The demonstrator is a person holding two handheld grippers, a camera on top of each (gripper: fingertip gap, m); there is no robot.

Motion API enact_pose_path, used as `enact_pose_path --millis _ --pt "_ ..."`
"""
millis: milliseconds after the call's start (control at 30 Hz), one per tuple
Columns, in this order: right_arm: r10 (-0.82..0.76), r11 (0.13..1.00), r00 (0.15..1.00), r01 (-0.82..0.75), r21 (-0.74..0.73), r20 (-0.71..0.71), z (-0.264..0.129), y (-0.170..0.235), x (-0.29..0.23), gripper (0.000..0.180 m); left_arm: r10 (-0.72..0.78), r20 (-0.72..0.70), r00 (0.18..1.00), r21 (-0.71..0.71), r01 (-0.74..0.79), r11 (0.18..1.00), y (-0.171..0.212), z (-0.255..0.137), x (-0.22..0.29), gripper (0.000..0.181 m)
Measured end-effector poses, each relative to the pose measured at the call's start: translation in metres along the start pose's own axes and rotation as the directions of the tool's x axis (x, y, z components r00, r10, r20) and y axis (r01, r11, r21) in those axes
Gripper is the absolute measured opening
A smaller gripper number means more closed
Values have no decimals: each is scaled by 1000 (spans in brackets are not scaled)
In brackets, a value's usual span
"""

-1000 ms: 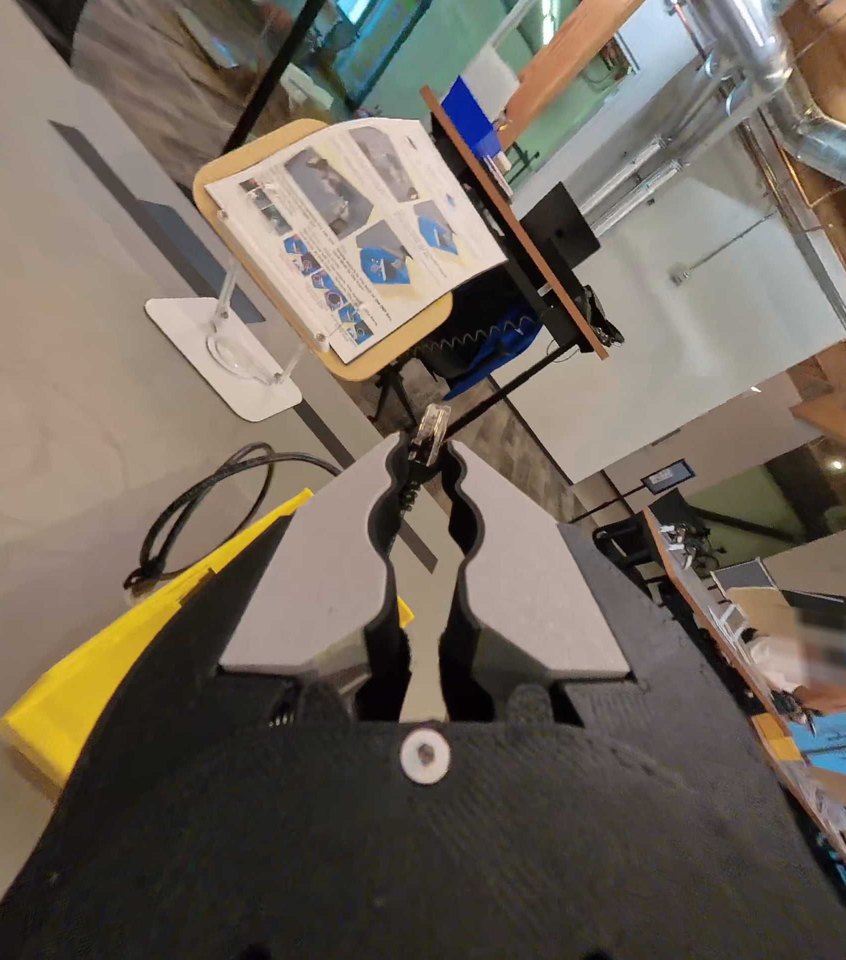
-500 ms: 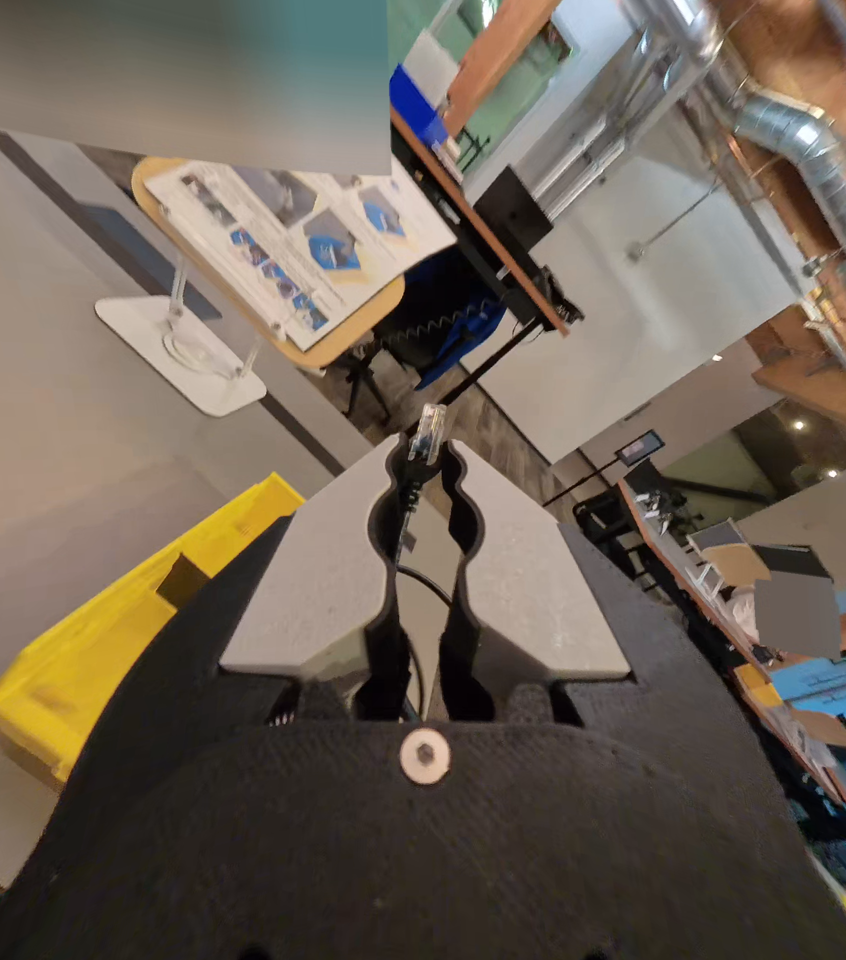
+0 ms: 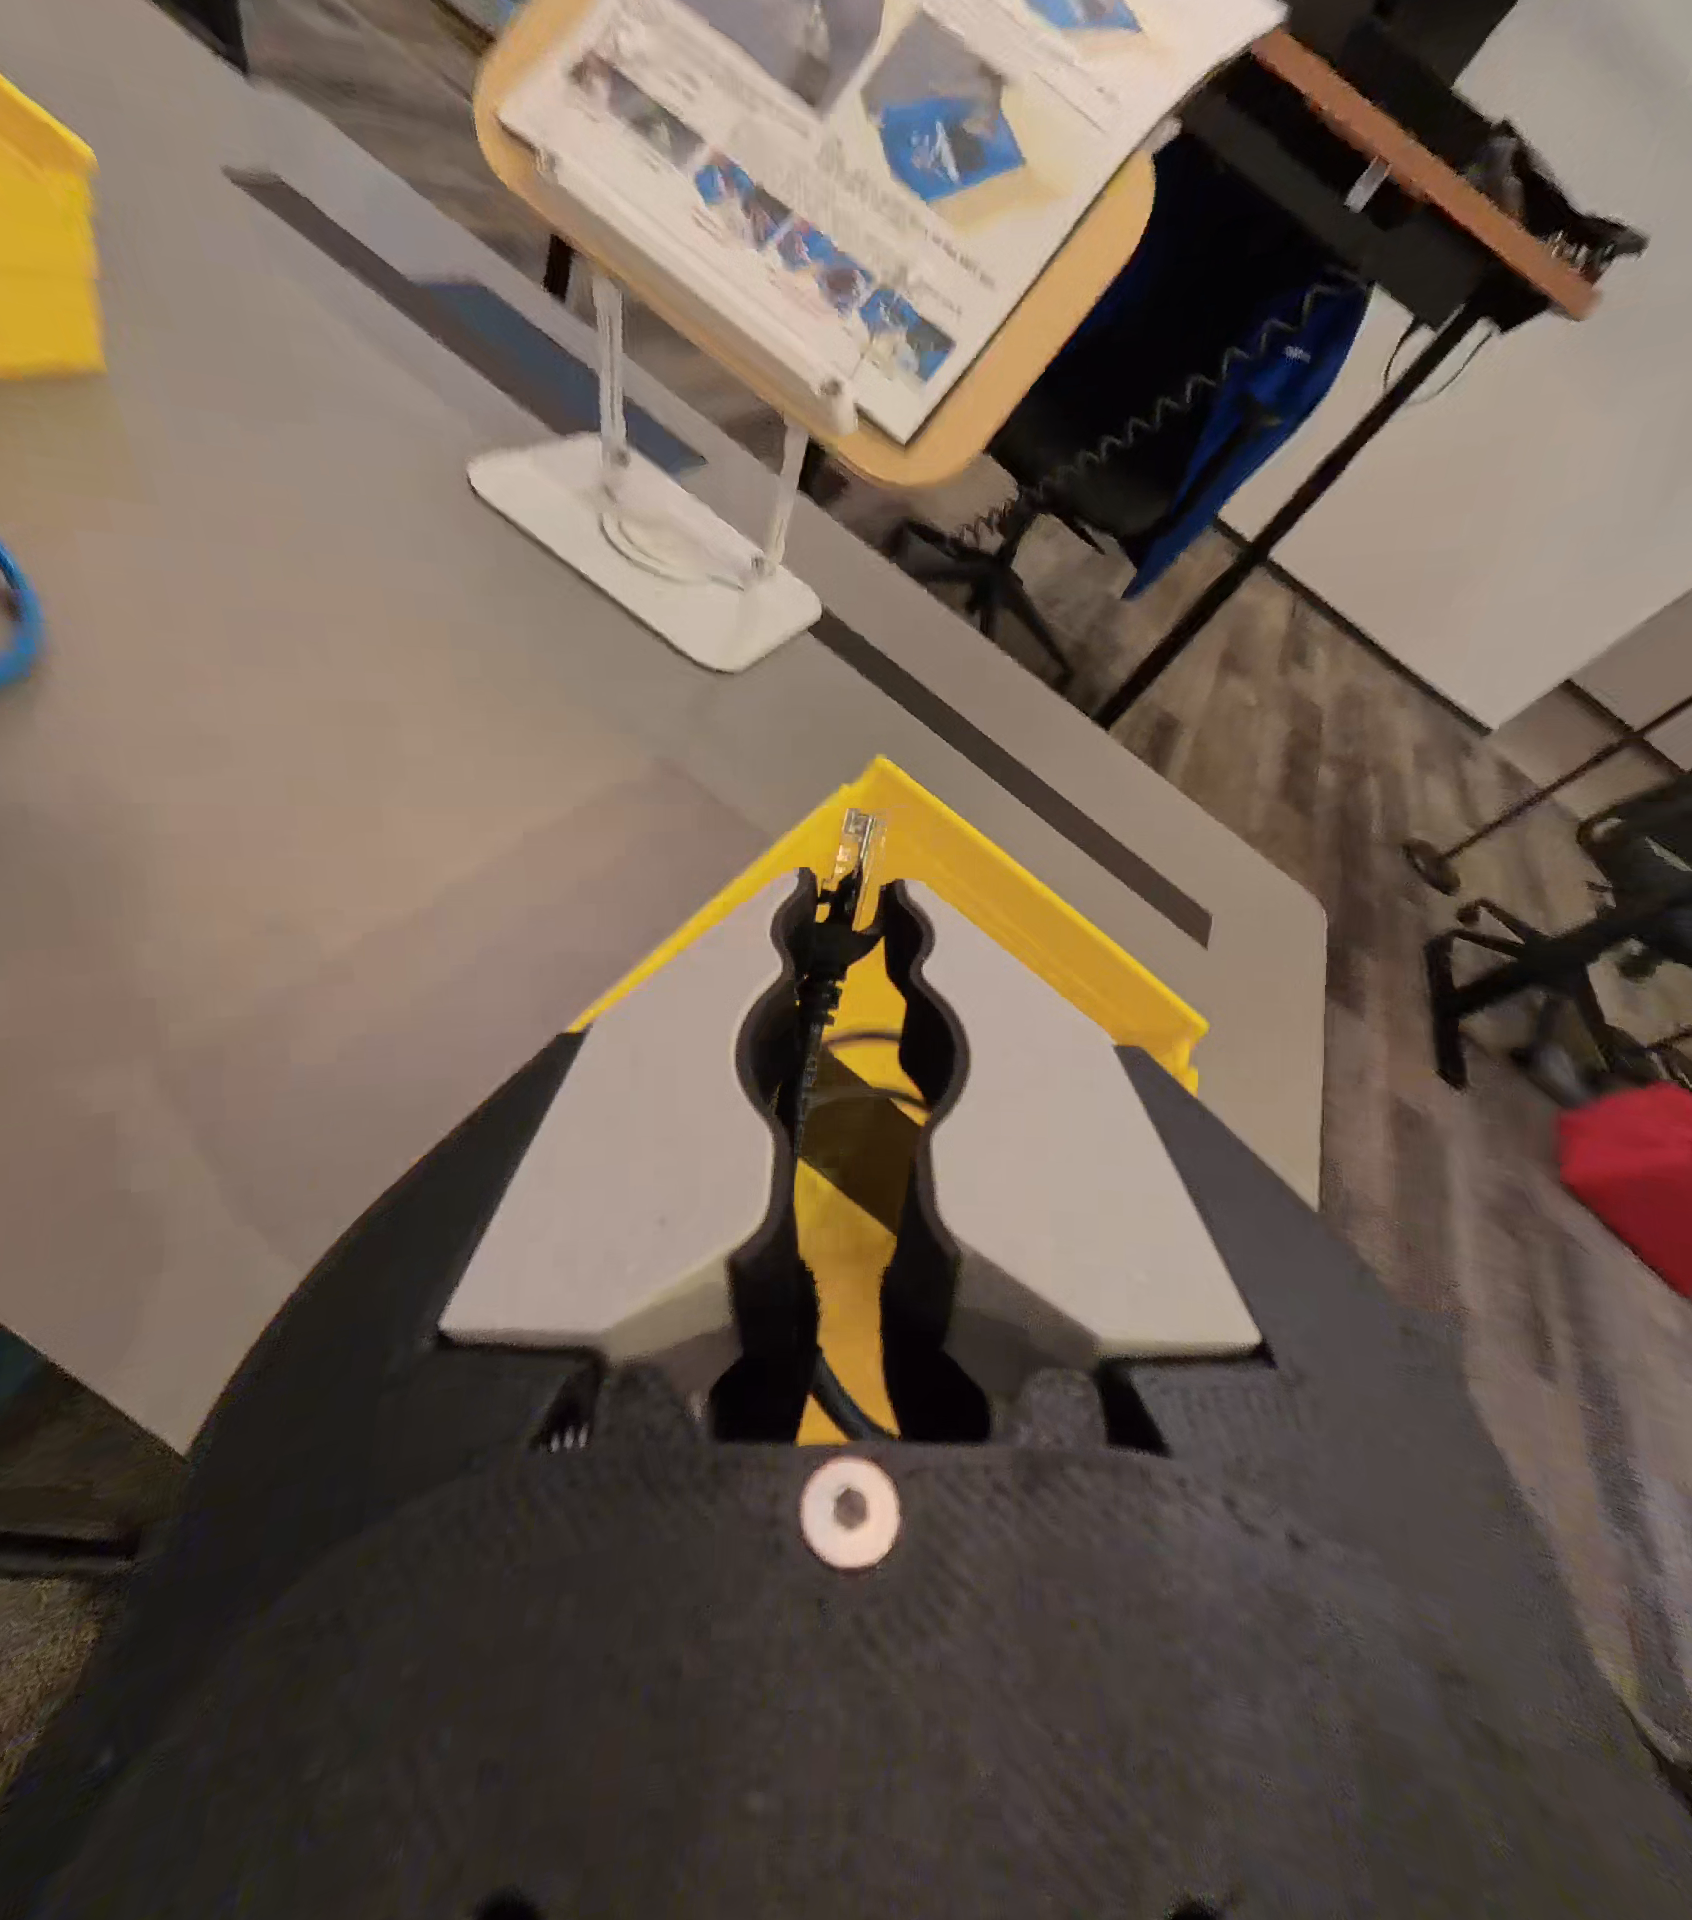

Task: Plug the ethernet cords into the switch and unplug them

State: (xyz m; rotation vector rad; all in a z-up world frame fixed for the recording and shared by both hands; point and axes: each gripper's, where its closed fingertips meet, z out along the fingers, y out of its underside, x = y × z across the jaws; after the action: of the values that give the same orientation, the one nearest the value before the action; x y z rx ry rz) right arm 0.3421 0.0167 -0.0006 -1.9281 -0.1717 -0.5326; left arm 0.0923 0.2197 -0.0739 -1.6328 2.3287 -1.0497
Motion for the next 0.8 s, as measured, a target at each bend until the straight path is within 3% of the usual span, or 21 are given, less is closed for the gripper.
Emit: enact_pose_path --millis 133,267,367,400,433,500,600,733,800 --pt "63 996 998 -61 -72 23 23 38 -7 11 8 -4 1000 10 -8 1000 -3 2 2 73" --pt "95 932 995 -84 -352 16 37 113 -20 11 9 -6 1000 7 -9 1000 0 3 3 73" --pt "88 894 995 -57 -445 47 40 137 -32 12 1 -3 1000 5 -1 1000 0 2 0 73" --pt "125 877 991 -85 -473 55 41 142 -34 18 -1 0 1000 5 1 1000 0 2 -1 73" --pt "153 861 986 -102 -499 62 41 146 -35 34 -2 2 1000 9 2 1000 -1 2 -2 73" --pt "181 856 979 -113 -504 89 40 143 -34 60 -1 9 1000 19 1 1000 -3 1 -3 73" --pt "178 875 980 -117 -470 87 33 123 -26 75 4 38 999 41 -6 999 -7 0 -6 73" --pt "29 916 999 -36 -400 -24 24 79 -9 74 12 115 993 71 -20 997 -14 -2 -17 73" --pt "9 955 999 -20 -296 -38 25 41 -15 68 20 160 987 93 -35 995 -21 -3 -23 73"
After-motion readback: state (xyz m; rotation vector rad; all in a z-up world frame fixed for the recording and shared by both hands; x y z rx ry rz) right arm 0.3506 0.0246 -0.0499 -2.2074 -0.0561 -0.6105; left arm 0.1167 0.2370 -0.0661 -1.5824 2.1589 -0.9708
